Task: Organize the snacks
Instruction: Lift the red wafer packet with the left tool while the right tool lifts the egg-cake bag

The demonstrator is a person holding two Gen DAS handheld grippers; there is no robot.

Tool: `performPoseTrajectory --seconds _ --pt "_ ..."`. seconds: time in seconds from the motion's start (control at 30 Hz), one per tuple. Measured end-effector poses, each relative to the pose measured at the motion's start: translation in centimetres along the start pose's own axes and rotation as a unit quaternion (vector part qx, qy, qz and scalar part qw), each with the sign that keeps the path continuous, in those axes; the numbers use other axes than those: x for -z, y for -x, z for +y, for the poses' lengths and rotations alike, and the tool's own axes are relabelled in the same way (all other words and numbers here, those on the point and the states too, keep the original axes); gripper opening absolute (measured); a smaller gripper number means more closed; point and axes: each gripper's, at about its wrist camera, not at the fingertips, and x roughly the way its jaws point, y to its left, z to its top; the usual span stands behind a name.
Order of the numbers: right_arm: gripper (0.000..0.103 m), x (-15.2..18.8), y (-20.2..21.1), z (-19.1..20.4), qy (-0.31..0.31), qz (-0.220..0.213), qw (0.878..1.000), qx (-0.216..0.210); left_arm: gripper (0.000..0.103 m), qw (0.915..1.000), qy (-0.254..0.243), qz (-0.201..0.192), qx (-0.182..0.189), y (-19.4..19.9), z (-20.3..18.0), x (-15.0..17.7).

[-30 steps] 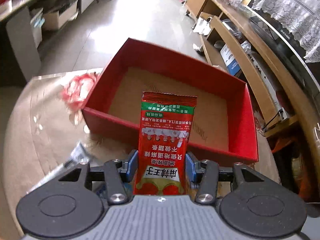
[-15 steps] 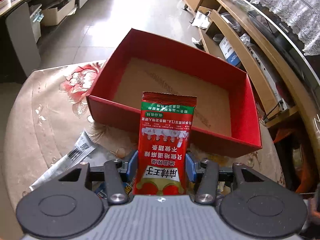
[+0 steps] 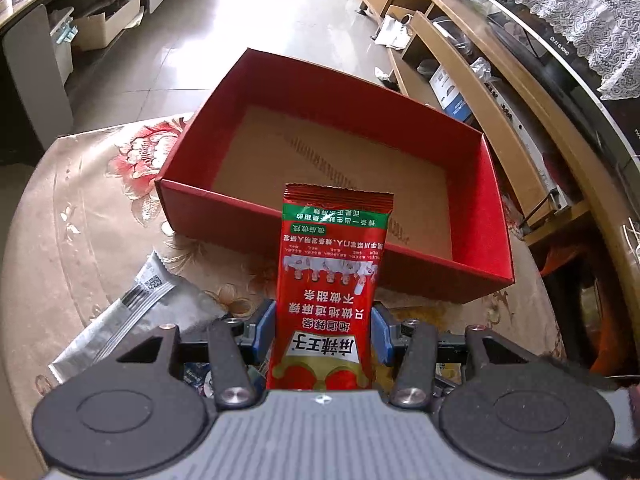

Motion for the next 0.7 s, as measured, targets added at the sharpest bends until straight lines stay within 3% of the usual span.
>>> performPoseTrajectory --seconds 0.03,0.13,0.27,0.33,0.4,0.57,0.7 --pt "0.090 0.0 0.1 -0.1 0.009 -0.007 1.000 0.011 0.048 1.0000 0.000 0.000 0.000 0.0 0.1 -0.1" --pt "0.093 -0.4 -0.5 0.0 0.029 -0.010 0.999 0.030 0.048 1.0000 0.003 0.002 -0.002 -0.2 0.4 -0.1" --pt "0.097 -0.3 -3.1 -0.1 0.009 0.034 0.999 -0.001 0.048 0.9999 0.007 0.007 -0.004 -0.5 0.7 -0.2" --pt "0.098 0.2 -3.9 0.4 0.023 0.027 0.999 0.019 0.048 0.9999 0.008 0.008 -0.007 -0.6 0.9 -0.1" --pt "0.094 0.3 -3.8 0.7 0.024 0.023 0.999 0.030 0.048 0.9999 0.009 0.009 -0.005 -0.6 1.0 -0.1" --pt "0.073 0.6 -1.6 0.2 0.013 -0.005 1.000 0.004 0.049 0.9999 0.008 0.007 -0.001 -0.3 0.9 -0.1" --pt "0.062 0.9 0.1 -0.3 0.002 -0.019 1.000 -0.011 0.049 1.0000 0.006 0.005 0.001 -0.1 0.6 0.1"
